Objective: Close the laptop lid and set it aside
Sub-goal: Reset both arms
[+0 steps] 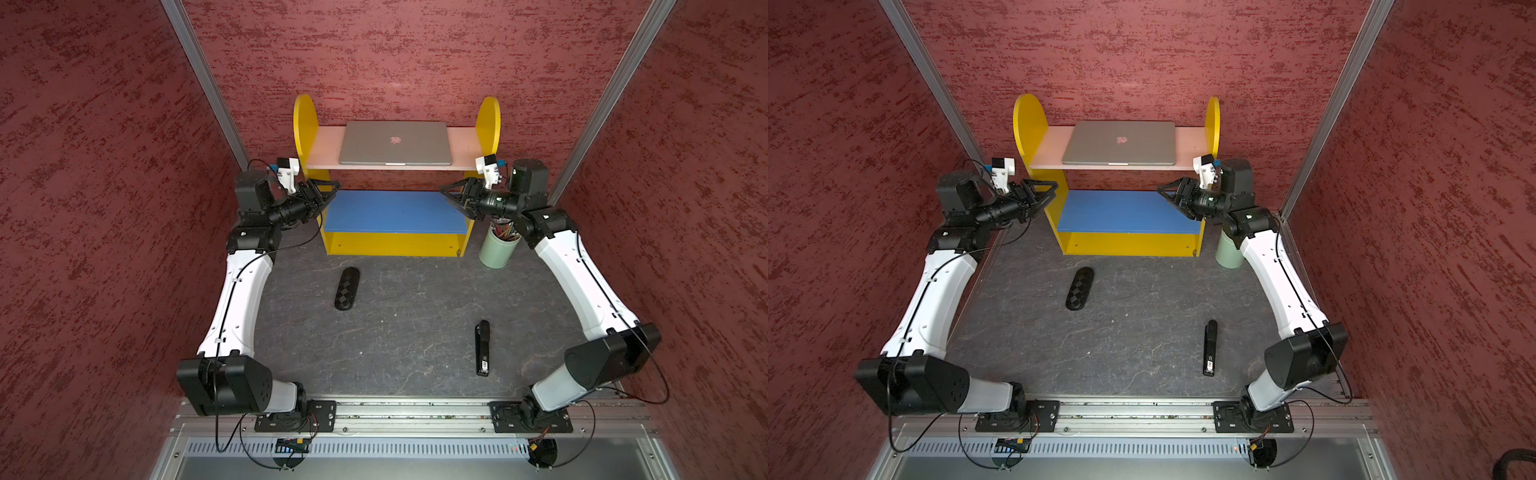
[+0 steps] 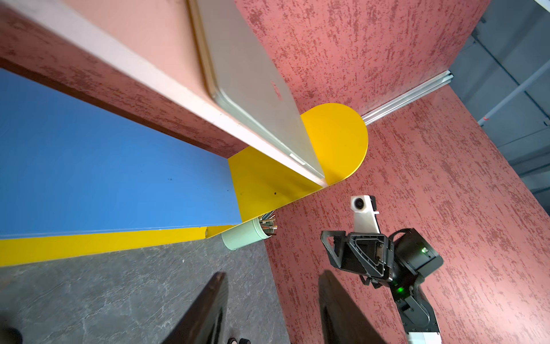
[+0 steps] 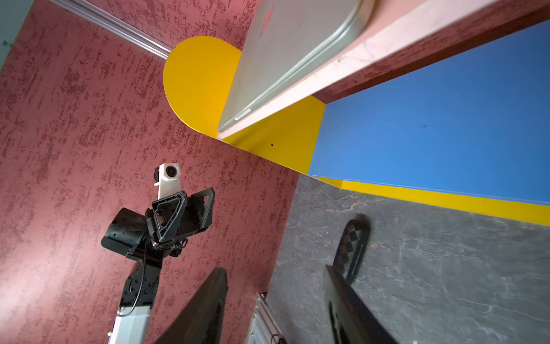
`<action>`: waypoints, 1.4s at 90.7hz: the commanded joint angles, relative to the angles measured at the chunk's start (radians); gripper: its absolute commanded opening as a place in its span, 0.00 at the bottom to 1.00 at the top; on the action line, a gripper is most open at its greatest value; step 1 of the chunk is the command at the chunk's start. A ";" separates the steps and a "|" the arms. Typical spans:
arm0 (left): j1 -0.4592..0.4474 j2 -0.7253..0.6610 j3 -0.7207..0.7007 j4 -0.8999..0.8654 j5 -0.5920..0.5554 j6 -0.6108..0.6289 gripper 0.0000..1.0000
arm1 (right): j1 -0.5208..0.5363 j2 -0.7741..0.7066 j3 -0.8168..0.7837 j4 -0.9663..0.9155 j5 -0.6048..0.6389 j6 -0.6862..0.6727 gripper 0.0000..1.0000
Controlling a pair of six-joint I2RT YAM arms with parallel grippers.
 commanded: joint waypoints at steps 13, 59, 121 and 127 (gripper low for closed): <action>0.054 -0.111 -0.130 0.109 0.013 0.004 0.64 | -0.021 -0.165 -0.179 0.140 0.072 -0.104 0.71; 0.120 -0.330 -0.441 0.361 -0.096 0.028 0.99 | -0.025 -0.517 -0.559 0.309 0.320 -0.383 0.98; 0.129 -0.541 -0.788 0.431 -0.520 0.131 1.00 | -0.025 -0.779 -1.162 0.765 0.887 -0.611 0.98; 0.130 -0.552 -0.813 0.440 -0.545 0.137 1.00 | -0.025 -0.775 -1.184 0.785 0.925 -0.622 0.98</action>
